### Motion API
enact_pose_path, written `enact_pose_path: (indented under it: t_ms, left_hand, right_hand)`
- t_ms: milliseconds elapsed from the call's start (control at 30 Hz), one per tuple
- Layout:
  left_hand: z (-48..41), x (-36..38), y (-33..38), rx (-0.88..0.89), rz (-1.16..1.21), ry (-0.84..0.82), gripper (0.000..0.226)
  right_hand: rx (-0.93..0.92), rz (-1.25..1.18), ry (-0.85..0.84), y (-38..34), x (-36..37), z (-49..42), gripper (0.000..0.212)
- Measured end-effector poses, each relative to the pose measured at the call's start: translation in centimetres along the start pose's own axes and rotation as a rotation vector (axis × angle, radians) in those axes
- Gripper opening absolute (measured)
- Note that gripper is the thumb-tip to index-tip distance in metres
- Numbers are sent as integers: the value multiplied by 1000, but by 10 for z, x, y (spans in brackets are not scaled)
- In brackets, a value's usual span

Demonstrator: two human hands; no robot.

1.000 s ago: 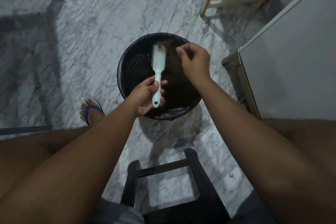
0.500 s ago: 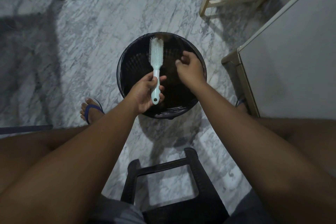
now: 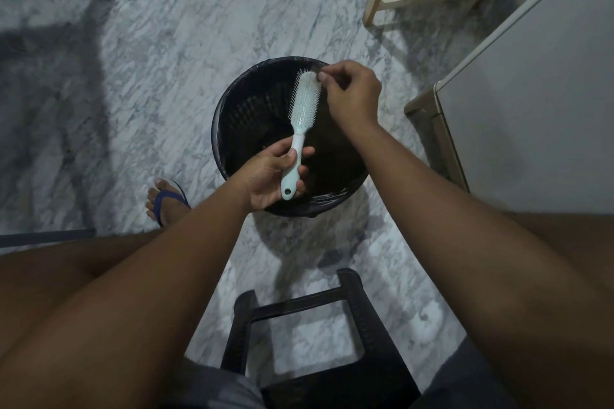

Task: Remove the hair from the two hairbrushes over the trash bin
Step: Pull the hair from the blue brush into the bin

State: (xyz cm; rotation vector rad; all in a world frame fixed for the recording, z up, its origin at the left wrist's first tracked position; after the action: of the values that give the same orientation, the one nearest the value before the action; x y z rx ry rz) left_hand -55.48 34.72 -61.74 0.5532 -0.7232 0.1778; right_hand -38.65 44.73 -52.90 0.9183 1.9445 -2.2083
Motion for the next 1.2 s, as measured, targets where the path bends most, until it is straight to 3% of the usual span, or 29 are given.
enact_pose_path:
  t_ms: [233,300,400,467,533,600,700,867,1000,1200]
  left_hand:
    - [4,-22,9,95,88,96,34]
    - [6,-22,11,93,78,87,34]
    - [6,-16,12,83,56,63,34]
    - [6,-11,13,74,37,47,34]
    - [7,-7,11,55,18,30,34]
    - [8,-4,7,18,6,1,38]
    - [10,1,3,-45,-13,-66,45]
    - [11,5,4,-52,-32,-99,49]
    - [10,1,7,-34,-40,-82,48]
    - [8,-3,7,-27,-52,-8,41]
  right_hand:
    - [-119,-171,253,-11,-46,12,9]
    - [-13,-14,94,8,-34,11,10]
    - [262,337,-412,55,10,28,16]
    - [335,418,-541,65,20,39,24]
    - [277,359,-443,51,20,36,32]
    - [217,86,-285,31,15,29,37]
    - [237,-210,-282,17,28,22,51]
    - [148,71,-420,15,43,16,57]
    - [60,301,-349,16,33,4,67]
    - [-98,270,-165,-11,9,-2,59]
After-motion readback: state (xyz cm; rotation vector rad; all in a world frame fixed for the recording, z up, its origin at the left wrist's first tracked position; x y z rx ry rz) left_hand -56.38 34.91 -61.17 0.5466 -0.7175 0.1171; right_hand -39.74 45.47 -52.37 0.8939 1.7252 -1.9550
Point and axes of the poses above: each hand's wrist, its own z-axis away from the middle knuckle, its own x-axis out of the palm, y = z × x, the point moved 10 cm from there along -z, towards the middle knuckle, and after that the axes turned 4 degrees about -y, right-handed, at the moved point
